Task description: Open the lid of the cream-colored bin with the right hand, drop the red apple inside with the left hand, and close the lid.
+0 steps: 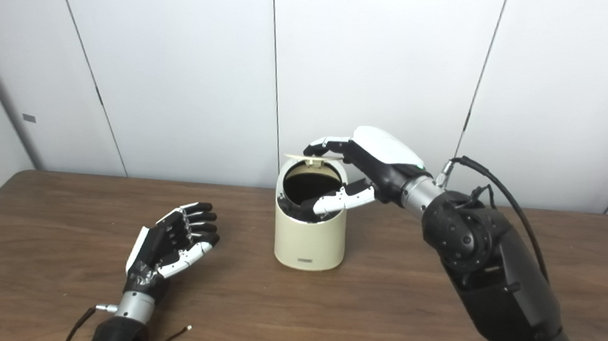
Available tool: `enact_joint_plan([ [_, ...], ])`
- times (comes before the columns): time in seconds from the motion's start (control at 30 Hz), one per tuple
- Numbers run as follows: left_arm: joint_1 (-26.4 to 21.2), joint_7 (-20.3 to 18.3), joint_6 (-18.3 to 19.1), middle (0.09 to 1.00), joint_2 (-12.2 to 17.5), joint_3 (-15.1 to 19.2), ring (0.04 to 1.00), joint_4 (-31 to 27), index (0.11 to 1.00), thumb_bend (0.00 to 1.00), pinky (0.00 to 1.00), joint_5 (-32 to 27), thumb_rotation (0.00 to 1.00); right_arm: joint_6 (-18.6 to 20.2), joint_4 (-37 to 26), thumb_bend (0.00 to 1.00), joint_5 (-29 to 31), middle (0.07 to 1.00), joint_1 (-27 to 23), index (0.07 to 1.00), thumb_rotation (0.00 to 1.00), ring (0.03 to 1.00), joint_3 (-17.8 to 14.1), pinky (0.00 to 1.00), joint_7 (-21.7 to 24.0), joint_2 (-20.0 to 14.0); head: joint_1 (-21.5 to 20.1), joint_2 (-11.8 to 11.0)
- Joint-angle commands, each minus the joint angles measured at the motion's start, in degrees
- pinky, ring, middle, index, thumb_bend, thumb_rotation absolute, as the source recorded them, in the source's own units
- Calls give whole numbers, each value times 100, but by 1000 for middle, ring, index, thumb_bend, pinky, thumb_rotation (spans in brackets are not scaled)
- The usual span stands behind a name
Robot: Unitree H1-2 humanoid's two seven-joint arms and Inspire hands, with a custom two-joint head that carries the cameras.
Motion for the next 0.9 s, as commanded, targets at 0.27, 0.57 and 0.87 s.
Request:
enact_joint_plan([
  [0.27,335,-14,-1,691,-64,-72,646,216,723,621,548,21,134,-374,-381,674,-129,798,-149,777,611,893,-88,774,-2,-121,28,65],
  [0.57,350,-18,60,695,-66,-69,649,163,722,613,549,20,114,-687,-462,689,-516,772,-98,775,591,898,42,820,38,-225,39,122],
  [0.87,362,-13,73,692,-70,-74,647,133,726,617,543,28,122,-858,-558,709,-958,767,-80,774,651,930,194,993,289,-296,69,165],
])
